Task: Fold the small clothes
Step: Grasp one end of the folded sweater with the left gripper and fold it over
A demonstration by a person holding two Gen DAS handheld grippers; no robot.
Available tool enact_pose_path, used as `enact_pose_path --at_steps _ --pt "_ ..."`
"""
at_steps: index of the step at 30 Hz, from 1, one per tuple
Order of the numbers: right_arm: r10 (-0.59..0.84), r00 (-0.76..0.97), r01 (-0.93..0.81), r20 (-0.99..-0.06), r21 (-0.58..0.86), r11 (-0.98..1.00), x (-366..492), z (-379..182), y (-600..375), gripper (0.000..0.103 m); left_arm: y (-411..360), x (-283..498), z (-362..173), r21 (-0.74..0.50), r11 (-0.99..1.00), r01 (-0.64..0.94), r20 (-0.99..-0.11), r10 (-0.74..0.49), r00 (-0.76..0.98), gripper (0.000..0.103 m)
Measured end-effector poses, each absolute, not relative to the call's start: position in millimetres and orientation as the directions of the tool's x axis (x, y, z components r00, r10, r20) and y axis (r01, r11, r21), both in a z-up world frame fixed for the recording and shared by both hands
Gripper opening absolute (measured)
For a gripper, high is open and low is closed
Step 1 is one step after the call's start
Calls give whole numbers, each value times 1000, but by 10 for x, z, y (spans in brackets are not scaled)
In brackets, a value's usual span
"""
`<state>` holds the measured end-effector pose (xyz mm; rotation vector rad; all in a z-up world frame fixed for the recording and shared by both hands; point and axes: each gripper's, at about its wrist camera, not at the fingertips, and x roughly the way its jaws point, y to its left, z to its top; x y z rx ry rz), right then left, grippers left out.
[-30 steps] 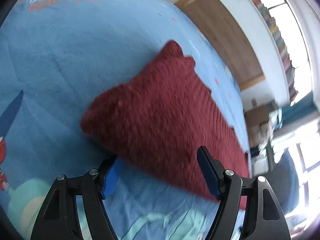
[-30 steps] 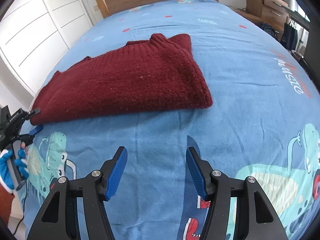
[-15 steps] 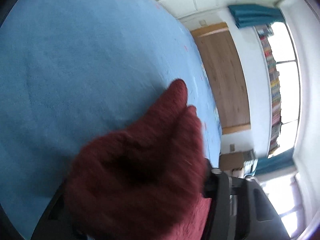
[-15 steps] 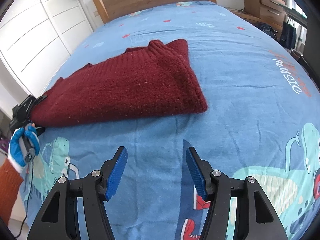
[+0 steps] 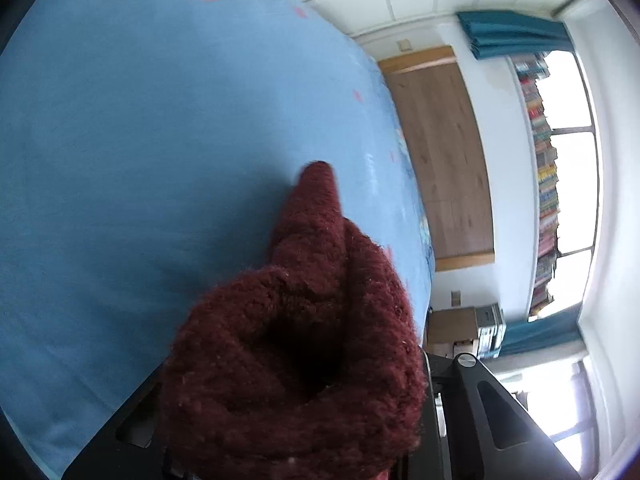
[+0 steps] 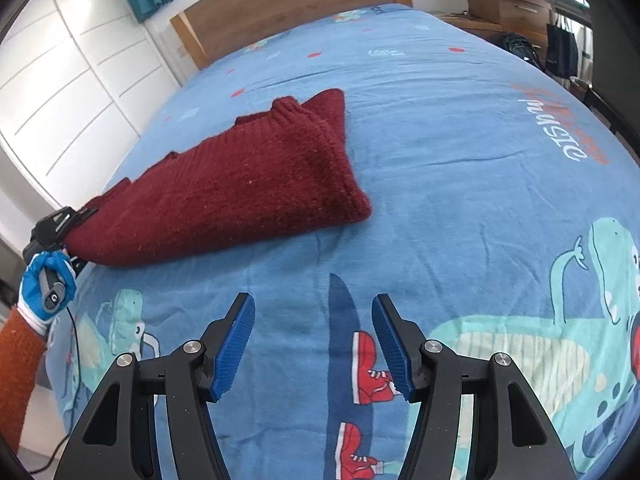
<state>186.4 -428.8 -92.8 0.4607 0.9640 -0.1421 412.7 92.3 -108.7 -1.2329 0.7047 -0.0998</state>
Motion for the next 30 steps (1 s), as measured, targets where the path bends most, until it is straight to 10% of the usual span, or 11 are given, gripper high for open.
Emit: enact_pose_path --at_steps 17,30 --pt "63 619 372 -783 362 855 1455 -772 -4669 63 -1032 4738 -190 -924 378 -63 -318 -665 676 20" --pt "9 565 446 -825 315 838 1278 -995 -4829 63 -2567 4552 -819 -722 688 66 -604 -675 424 20"
